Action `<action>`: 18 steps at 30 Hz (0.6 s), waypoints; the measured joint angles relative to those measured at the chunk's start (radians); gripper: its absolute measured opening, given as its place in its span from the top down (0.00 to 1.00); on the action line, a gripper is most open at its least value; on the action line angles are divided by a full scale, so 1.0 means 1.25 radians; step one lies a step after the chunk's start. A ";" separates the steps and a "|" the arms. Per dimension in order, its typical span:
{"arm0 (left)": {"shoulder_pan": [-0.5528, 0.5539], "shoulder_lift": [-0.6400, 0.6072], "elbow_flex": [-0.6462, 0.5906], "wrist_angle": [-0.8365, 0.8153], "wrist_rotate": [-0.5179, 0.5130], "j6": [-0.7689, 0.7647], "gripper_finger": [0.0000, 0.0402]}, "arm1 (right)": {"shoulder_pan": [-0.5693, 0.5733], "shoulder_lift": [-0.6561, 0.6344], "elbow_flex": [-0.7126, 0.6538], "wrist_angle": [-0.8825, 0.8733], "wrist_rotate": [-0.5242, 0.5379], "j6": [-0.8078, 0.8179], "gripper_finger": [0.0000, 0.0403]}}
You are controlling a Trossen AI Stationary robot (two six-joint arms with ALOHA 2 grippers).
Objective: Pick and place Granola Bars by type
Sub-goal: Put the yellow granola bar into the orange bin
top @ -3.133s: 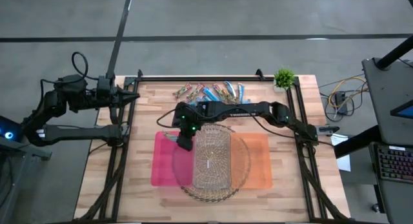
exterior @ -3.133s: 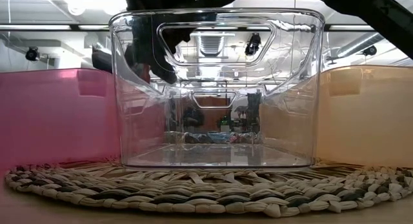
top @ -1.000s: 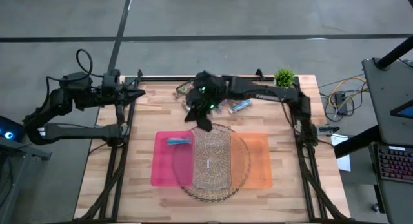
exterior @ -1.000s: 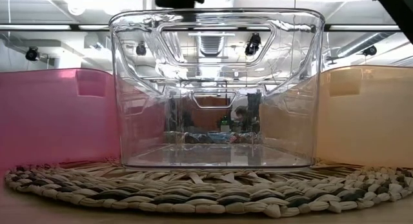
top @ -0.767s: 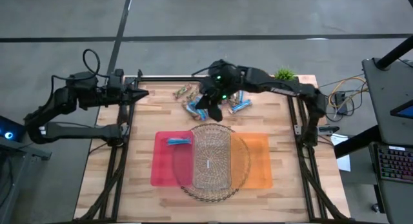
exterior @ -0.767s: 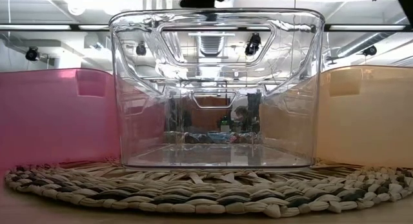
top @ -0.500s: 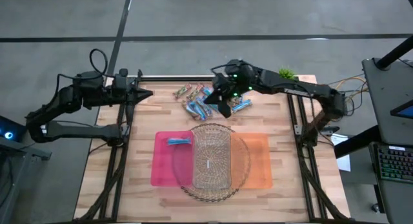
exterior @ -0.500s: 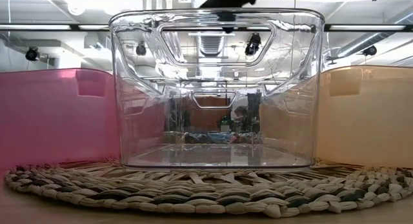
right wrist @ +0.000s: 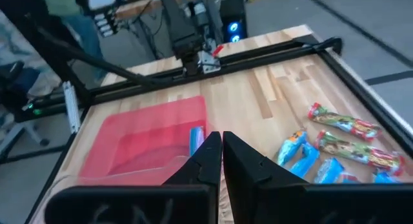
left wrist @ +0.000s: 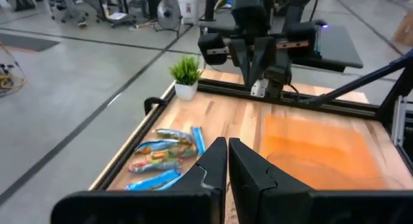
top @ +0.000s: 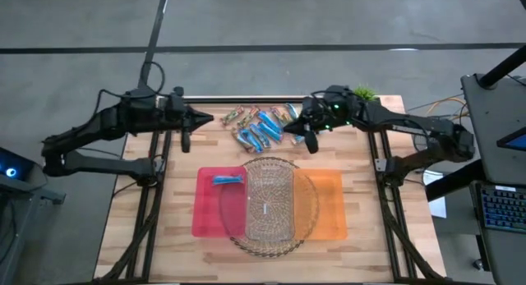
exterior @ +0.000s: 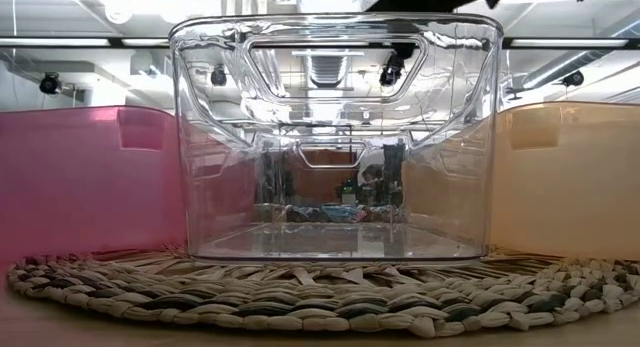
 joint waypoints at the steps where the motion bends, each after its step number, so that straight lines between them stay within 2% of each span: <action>1: 0.000 0.003 -0.014 0.026 0.012 -0.002 1.00 | -0.002 -0.014 -0.019 0.011 0.005 0.005 0.98; 6: 0.003 -0.007 -0.095 0.145 0.026 -0.012 1.00 | -0.005 -0.064 -0.090 0.032 0.021 0.024 0.98; 18: 0.060 -0.020 -0.217 0.180 0.026 -0.060 1.00 | -0.004 -0.075 -0.103 0.031 0.040 0.021 0.98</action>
